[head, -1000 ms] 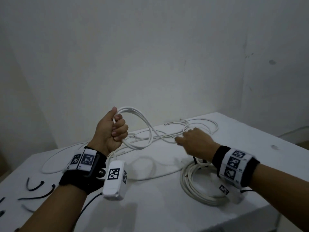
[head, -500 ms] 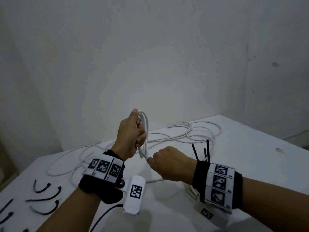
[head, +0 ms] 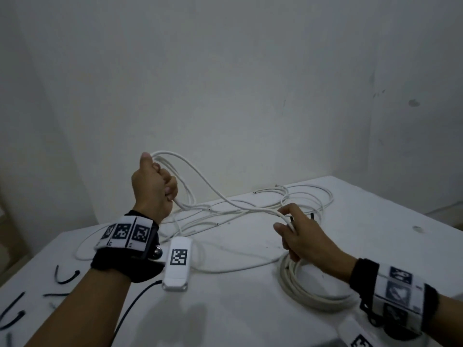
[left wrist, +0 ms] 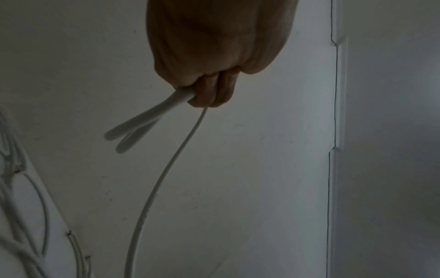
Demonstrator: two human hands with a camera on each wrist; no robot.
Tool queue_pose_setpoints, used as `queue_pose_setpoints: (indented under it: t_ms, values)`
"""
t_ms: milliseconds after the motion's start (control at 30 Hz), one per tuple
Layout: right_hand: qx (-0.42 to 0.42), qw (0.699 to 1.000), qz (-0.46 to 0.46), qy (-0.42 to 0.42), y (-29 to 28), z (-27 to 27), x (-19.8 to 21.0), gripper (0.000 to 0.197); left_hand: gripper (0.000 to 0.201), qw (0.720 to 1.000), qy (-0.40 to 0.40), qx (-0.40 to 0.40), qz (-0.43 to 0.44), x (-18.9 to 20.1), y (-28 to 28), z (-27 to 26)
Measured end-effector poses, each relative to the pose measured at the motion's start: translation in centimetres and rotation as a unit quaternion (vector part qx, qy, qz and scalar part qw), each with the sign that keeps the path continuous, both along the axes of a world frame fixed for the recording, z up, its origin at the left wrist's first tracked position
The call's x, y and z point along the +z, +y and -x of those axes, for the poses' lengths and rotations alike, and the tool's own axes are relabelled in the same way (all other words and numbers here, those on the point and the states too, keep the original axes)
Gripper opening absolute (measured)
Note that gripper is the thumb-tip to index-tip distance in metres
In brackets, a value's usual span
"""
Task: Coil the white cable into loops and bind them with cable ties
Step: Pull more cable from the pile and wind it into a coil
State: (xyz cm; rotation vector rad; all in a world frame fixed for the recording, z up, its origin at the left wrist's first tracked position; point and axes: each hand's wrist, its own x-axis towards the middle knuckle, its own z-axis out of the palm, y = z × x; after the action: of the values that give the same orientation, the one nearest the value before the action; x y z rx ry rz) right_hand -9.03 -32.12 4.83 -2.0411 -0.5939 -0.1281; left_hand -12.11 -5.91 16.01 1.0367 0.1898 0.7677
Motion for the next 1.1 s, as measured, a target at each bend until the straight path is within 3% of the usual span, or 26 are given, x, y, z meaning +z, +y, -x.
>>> queue_pose_setpoints:
  t_ms: [67, 100, 167, 233, 333, 567, 667, 767, 867, 967, 1033, 1100]
  values:
    - [-0.025, 0.977, 0.134, -0.167, 0.3, 0.1, -1.0, 0.021, 0.044, 1.0, 0.001, -0.002, 0.0, -0.3, -0.4, -0.2]
    - [-0.034, 0.934, 0.215, -0.283, 0.6, -0.1, -1.4, 0.023, 0.044, 1.0, 0.003, -0.008, -0.008, -0.5, -0.9, -0.2]
    - [-0.004, 0.849, 0.326, -0.417, 1.3, -0.7, -1.4, 0.01, 0.044, 0.999, 0.012, -0.019, -0.047, -0.9, -2.3, -0.4]
    - [0.033, 0.786, 0.38, -0.487, 2.6, -0.8, -0.4, 0.02, 0.045, 0.991, 0.027, -0.019, -0.127, -1.6, -3.9, -0.6]
    - [0.091, 0.769, 0.378, -0.507, 4.7, 0.1, 1.7, 0.022, 0.042, 0.969, 0.045, -0.026, -0.242, -2.8, -5.9, -0.6]
    - [0.2, 0.792, 0.265, -0.512, 6.9, -1.5, 5.3, 0.042, 0.044, 0.907, 0.111, -0.054, -0.403, -4.6, -5.6, -0.6]
    - [0.165, 0.831, 0.226, -0.481, 6.7, -2.0, 6.6, 0.038, 0.04, 0.903, 0.12, -0.141, -0.388, -4.8, -5.2, -0.4]
    - [0.149, 0.87, 0.214, -0.417, 6.7, -2.3, 7.5, 0.021, 0.035, 0.885, 0.155, -0.166, -0.406, -4.9, -5.6, -0.2]
    - [0.161, 0.899, 0.172, -0.37, 6.4, -2.5, 8.0, 0.016, 0.044, 0.893, 0.183, -0.183, -0.368, -4.9, -5.6, -0.2]
    - [0.171, 0.951, 0.102, -0.237, 4.7, -3.8, 7.3, 0.006, 0.05, 0.897, 0.216, -0.191, -0.335, -4.7, -4.5, -0.1]
    - [0.162, 0.962, 0.08, -0.203, 3.8, -4.0, 6.8, 0.008, 0.049, 0.888, 0.243, -0.205, -0.332, -4.6, -4.0, -0.1]
    - [0.148, 0.954, 0.079, -0.247, 4.1, -3.7, 6.8, 0.01, 0.048, 0.871, 0.263, -0.252, -0.331, -4.7, -4.4, -0.1]
